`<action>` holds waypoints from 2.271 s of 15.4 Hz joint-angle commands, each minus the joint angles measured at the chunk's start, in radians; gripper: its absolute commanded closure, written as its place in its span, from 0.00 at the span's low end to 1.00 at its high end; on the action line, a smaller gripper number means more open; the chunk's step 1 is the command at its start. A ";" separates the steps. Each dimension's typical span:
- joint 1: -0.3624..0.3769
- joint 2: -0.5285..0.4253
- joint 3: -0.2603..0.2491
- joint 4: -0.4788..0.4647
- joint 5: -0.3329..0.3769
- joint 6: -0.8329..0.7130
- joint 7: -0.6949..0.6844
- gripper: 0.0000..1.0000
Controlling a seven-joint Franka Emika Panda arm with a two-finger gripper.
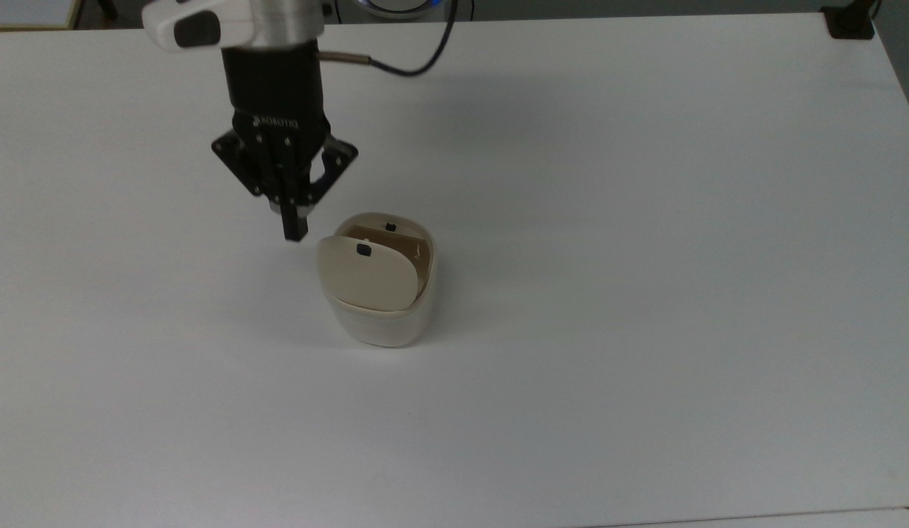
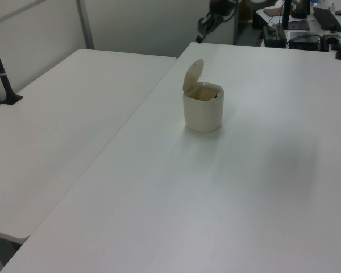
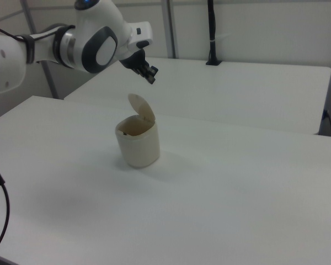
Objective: Close the trash bin
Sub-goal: 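Lower the gripper onto the raised lid of the cream bin, then push the lid down with the gripper until it lies flat on the rim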
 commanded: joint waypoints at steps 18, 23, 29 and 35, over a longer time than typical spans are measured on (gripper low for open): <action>0.039 0.078 0.043 -0.026 -0.027 -0.272 -0.062 1.00; 0.041 0.084 0.063 -0.095 -0.041 -0.271 -0.063 1.00; 0.042 0.069 0.064 -0.081 -0.040 -0.275 -0.062 1.00; 0.038 0.031 0.063 -0.081 -0.041 -0.298 -0.060 0.99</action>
